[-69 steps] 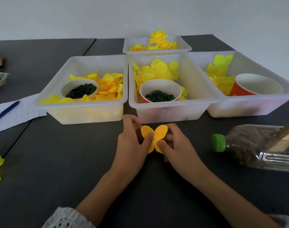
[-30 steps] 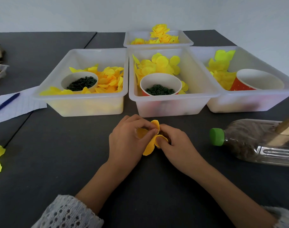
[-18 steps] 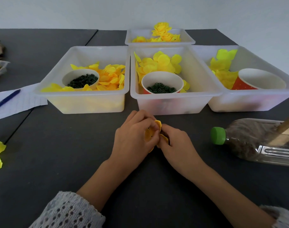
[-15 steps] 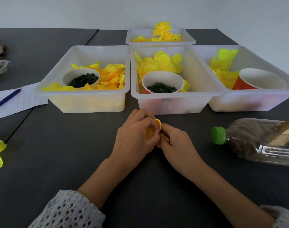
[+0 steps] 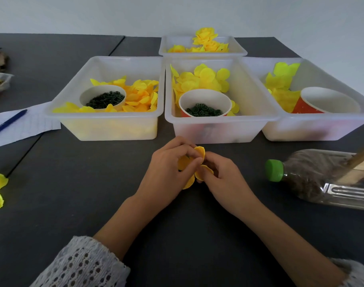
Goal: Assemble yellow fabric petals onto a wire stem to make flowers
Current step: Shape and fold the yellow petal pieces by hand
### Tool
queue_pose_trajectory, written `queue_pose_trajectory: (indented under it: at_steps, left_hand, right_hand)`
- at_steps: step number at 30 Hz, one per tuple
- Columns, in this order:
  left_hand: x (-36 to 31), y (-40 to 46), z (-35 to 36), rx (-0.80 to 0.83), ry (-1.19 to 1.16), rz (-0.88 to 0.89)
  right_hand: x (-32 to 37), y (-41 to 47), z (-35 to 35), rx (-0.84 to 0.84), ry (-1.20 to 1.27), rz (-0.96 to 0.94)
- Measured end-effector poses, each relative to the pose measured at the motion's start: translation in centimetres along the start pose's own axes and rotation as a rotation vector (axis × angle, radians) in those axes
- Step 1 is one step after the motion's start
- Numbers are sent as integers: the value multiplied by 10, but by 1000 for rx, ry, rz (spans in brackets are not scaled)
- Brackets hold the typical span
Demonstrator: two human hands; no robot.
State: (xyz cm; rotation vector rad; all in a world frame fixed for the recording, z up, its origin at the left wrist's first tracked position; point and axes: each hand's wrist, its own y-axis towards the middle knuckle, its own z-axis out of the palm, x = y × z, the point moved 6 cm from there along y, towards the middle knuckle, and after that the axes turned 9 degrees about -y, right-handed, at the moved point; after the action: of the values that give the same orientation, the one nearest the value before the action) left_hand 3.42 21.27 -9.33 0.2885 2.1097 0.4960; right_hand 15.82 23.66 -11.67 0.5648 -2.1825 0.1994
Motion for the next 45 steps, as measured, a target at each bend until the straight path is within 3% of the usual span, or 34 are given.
queue_pose_trajectory:
  at_steps: [7, 14, 29, 40, 45]
  left_hand:
    - [5, 2, -4, -14, -61, -49]
    - [-3, -1, -2, -3, 140, 28]
    - [-5, -1, 1, 60, 150, 90]
    - [-7, -5, 0, -59, 146, 97]
    - [-3, -2, 0, -23, 94, 67]
  right_hand:
    - [0, 1, 0, 28, -22, -14]
    - [1, -2, 2, -18, -27, -18]
    - [3, -5, 9, 5, 20, 23]
    - [7, -7, 9, 11, 131, 41]
    - [5, -5, 9, 56, 134, 64]
